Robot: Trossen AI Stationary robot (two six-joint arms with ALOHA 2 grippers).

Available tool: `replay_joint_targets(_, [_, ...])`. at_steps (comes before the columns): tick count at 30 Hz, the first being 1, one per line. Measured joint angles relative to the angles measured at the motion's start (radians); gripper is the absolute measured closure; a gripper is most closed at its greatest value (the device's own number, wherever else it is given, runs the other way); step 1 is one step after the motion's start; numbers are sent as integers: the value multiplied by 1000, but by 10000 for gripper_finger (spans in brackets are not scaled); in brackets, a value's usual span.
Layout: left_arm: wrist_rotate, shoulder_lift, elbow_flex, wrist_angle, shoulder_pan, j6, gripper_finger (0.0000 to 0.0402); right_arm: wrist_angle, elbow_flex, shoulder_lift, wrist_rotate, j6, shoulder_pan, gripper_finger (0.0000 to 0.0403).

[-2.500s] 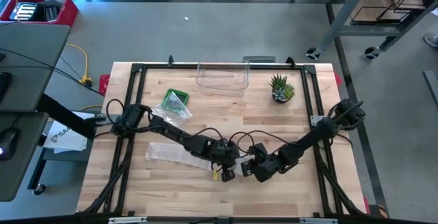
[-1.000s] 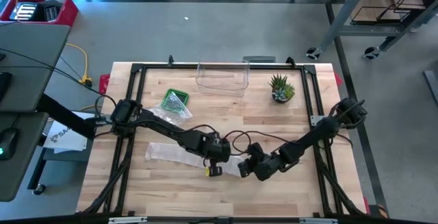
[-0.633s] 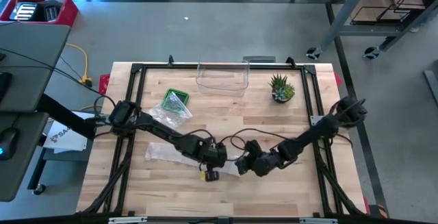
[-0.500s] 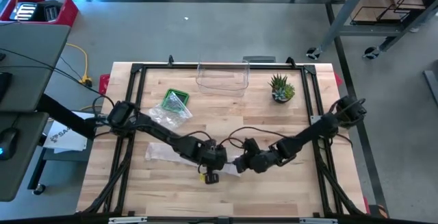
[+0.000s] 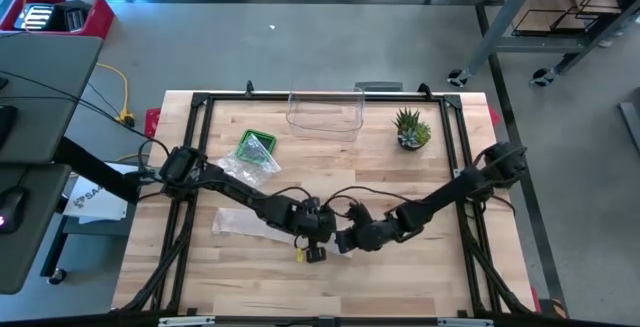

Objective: Roll bandage
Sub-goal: Roll the bandage

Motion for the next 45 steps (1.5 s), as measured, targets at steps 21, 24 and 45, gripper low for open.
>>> replay_joint_targets(21, [29,-10,-97,-77,-10,-174,402,-187,57,34,-79,56,53,403])
replay_joint_targets(24, [32,-22,-98,-83,-10,-174,402,-211,57,24,-60,70,63,403])
replay_joint_targets(45, [73,-58,-103,-67,-27,-201,402,-211,55,-11,-7,64,40,403])
